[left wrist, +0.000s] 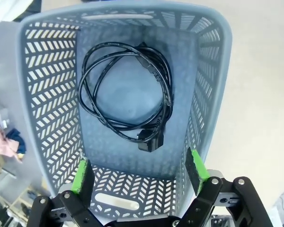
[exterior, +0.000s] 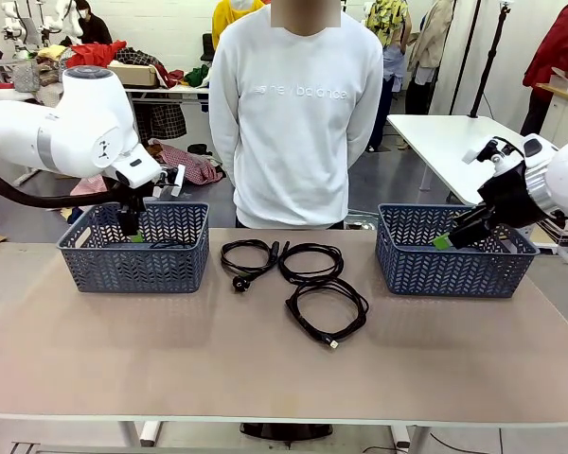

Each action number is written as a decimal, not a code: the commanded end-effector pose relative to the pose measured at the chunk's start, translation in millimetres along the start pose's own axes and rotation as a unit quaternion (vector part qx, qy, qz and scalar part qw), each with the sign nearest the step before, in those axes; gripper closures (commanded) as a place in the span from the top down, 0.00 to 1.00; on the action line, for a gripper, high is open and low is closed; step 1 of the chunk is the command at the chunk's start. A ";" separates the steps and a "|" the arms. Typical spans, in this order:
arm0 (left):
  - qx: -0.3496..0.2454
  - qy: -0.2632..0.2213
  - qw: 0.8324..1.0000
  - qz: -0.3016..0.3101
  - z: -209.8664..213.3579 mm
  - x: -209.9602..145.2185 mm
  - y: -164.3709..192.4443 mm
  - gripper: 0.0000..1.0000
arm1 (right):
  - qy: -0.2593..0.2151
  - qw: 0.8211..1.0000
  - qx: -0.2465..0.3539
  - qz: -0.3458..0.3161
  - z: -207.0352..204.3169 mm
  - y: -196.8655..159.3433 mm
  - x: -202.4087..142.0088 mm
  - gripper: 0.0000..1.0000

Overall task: Organize the cables according to human instructions.
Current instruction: Pick up a bundle of cables and place it in the basket indicated by the human.

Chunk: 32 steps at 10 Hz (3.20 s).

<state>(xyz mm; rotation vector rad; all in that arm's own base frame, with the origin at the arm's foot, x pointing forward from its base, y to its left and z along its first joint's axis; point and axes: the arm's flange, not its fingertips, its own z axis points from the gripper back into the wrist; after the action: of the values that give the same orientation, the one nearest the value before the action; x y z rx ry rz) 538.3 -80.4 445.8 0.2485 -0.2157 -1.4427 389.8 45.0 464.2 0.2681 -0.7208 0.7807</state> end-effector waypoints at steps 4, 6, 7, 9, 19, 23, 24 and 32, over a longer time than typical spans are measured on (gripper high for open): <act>-0.006 -0.035 0.998 0.054 18.4 15.8 -11.0 1.00 | -0.004 1.000 0.003 -0.002 -1.5 -1.5 -0.4 1.00; -0.009 -0.068 0.995 0.077 38.4 34.1 -32.7 1.00 | -0.004 1.000 0.003 -0.002 -1.5 -1.5 -0.4 1.00; -0.011 -0.082 0.994 0.077 45.1 43.4 -44.1 1.00 | -0.004 1.000 0.003 -0.002 -1.5 -1.5 -0.4 1.00; -0.044 -0.134 0.987 0.082 55.6 60.1 -70.6 1.00 | -0.004 1.000 0.003 -0.002 -1.5 -1.5 -0.4 1.00; -0.064 -0.195 0.976 0.070 59.5 91.5 -122.3 1.00 | -0.004 1.000 0.003 -0.002 -1.5 -1.5 -0.4 1.00; -0.064 -0.195 0.976 0.070 59.5 91.5 -122.3 1.00 | -0.004 1.000 0.003 -0.002 -1.5 -1.5 -0.4 1.00; -0.064 -0.195 0.976 0.070 59.5 91.5 -122.3 1.00 | -0.004 1.000 0.003 -0.002 -1.5 -1.5 -0.4 1.00; -0.064 -0.195 0.976 0.070 59.5 91.5 -122.3 1.00 | -0.004 1.000 0.003 -0.002 -1.5 -1.5 -0.4 1.00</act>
<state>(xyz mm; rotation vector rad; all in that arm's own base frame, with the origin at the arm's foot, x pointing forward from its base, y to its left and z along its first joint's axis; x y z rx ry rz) 415.3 -188.1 466.2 -0.1561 -0.4509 -1.3515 389.7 45.2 464.3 0.2679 -0.7208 0.7811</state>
